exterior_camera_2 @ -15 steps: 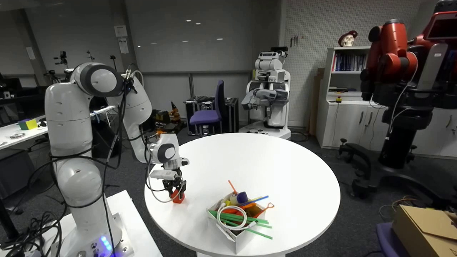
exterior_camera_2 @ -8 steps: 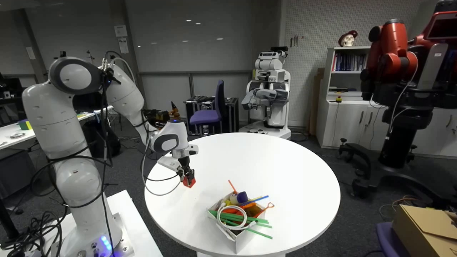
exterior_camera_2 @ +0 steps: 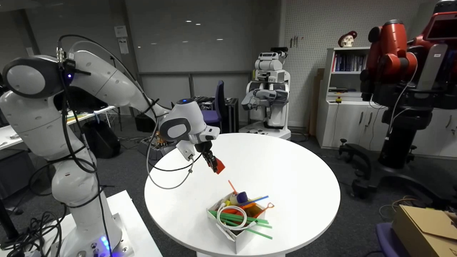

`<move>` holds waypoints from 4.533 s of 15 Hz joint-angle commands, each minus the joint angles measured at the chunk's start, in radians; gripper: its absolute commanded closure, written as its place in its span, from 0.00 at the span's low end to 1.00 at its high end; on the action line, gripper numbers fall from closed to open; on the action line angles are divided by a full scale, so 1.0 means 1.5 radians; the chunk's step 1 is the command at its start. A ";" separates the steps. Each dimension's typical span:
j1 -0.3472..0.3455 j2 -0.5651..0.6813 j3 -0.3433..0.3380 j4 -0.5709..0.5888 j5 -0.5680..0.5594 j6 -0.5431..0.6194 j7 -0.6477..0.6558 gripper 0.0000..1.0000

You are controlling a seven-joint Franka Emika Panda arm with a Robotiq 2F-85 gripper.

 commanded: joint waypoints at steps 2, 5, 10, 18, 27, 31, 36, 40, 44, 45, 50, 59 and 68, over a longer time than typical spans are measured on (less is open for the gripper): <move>-0.124 0.015 0.021 0.019 -0.211 0.046 0.192 0.68; -0.215 0.034 0.050 0.036 -0.391 0.044 0.358 0.68; -0.285 0.091 0.098 0.092 -0.627 -0.076 0.633 0.68; -0.089 0.237 0.006 0.156 -0.607 -0.209 0.673 0.68; -0.046 0.306 -0.035 0.220 -0.531 -0.212 0.633 0.02; -0.033 0.307 -0.043 0.222 -0.530 -0.209 0.634 0.00; -0.016 0.263 -0.059 0.199 -0.572 -0.221 0.696 0.00; -0.038 0.187 -0.074 0.152 -0.543 -0.206 0.652 0.00; -0.057 0.101 -0.082 0.102 -0.458 -0.163 0.508 0.00; -0.060 0.080 -0.081 0.090 -0.416 -0.156 0.448 0.00; -0.041 0.015 -0.061 0.069 -0.274 -0.202 0.214 0.00; 0.037 -0.018 0.036 0.053 -0.166 -0.273 0.081 0.00; 0.121 -0.015 0.121 0.047 -0.087 -0.262 0.108 0.00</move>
